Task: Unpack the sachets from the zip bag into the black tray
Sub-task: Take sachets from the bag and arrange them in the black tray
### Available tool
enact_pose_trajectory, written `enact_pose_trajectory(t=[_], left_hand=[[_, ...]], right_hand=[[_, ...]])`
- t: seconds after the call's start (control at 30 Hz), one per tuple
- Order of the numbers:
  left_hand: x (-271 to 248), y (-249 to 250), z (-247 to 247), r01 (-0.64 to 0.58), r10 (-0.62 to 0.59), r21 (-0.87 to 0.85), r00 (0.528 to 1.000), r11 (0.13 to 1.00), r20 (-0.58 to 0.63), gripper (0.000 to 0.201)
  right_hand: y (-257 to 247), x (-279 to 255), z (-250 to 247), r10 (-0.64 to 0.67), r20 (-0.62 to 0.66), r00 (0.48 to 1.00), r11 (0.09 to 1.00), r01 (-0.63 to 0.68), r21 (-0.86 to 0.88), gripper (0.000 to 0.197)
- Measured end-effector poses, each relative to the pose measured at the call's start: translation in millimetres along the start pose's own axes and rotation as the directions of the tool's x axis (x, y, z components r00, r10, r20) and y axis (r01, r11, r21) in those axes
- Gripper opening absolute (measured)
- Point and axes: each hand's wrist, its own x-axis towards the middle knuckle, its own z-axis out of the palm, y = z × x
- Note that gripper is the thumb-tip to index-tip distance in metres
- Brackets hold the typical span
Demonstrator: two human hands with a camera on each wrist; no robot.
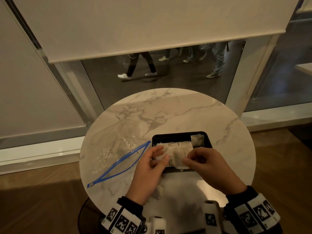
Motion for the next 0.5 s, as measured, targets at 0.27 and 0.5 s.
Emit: enact_pose_trajectory(t=[0.27,0.5], left_hand=[[-1.8,0.9,5.0,-0.113,0.080,0.138,0.971,0.984,0.225,0.026],[-1.7,-1.5,3.2,-0.159,0.123,0.153,0.967,0.975,0.221,0.017]], right_hand=[[-8.4,-3.9,4.8,-0.120,0.155,0.981,0.989,0.132,-0.071,0.012],[-10.7,-6.1,4.5,-0.193,0.192,0.962,0.973,0.212,-0.088,0.010]])
